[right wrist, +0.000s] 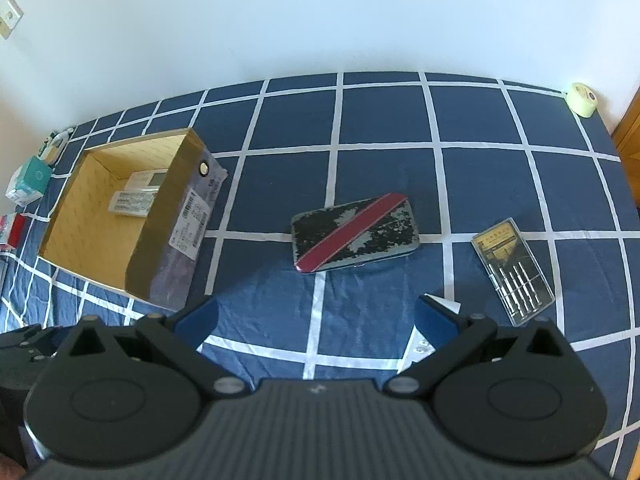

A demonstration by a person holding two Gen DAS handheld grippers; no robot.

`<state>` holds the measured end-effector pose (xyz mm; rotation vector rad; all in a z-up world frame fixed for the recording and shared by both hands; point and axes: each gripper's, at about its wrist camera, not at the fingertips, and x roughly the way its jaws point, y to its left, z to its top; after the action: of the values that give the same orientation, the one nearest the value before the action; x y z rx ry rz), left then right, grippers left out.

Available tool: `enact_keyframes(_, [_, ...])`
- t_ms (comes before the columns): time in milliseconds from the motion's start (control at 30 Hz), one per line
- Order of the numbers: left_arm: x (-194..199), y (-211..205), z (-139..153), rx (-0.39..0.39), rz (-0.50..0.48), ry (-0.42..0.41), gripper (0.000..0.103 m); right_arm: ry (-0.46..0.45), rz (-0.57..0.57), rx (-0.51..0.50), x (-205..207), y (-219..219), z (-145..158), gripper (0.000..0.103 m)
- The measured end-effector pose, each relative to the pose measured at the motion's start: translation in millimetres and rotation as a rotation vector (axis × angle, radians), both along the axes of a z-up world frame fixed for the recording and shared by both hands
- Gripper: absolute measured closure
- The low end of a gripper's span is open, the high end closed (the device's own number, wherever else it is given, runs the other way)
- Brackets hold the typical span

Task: Organize objects
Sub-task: 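Move both grippers out of the box toward the black-and-red patterned case, then close the right gripper on the patterned case while the left gripper closes on it too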

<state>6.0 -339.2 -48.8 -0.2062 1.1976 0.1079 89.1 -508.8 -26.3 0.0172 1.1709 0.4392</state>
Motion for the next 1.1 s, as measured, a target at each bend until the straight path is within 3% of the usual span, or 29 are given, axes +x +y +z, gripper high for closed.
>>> enact_keyframes(500, [65, -17, -32, 0.017, 0.056, 0.076, 0.000, 0.061, 0.080, -0.012, 74, -10, -32, 0.000])
enact_keyframes(1100, [145, -32, -117, -0.009, 0.102, 0.219, 0.000, 0.222, 0.171, -0.082, 167, 12, -136, 0.003])
